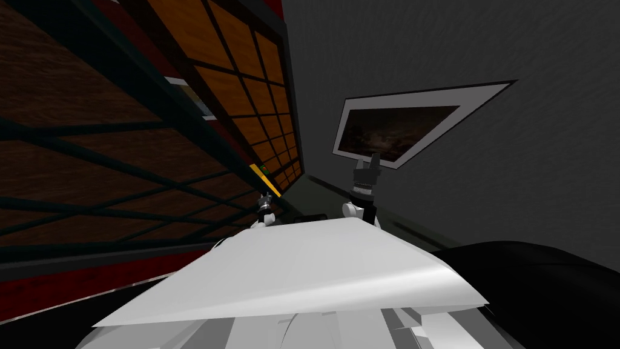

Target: Pull the door open

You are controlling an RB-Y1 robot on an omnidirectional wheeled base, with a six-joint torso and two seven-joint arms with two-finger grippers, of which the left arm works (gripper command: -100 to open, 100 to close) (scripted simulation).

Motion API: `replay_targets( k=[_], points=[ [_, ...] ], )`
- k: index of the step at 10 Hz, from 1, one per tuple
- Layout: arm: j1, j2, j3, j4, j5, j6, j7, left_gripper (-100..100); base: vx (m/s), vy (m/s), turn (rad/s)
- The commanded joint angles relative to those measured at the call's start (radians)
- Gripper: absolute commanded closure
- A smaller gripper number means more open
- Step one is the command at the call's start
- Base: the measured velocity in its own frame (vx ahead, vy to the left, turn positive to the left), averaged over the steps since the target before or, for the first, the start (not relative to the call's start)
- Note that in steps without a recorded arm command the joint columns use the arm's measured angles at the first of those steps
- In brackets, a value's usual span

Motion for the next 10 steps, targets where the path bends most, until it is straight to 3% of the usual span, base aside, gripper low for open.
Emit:
replay_targets(
  k=[1,2,8,9,10],
  points=[
    [0.0,0.003,-0.021,0.018,-0.014,-0.007,0.028,100,-0.222,0.008,-0.124],
    [0.0,0.003,-0.021,0.018,-0.014,-0.007,0.028,100,-0.165,0.011,-0.044],
    [0.011,0.033,-0.091,0.012,-0.061,-0.013,0.125,100,-0.227,0.016,-0.096],
    [0.006,0.032,-0.085,0.018,-0.057,-0.013,0.115,100,-0.103,0.003,-0.021],
    [0.02,0.045,-0.114,0.015,-0.078,-0.025,0.15,100,-0.155,-0.008,-0.036]
  ],
)
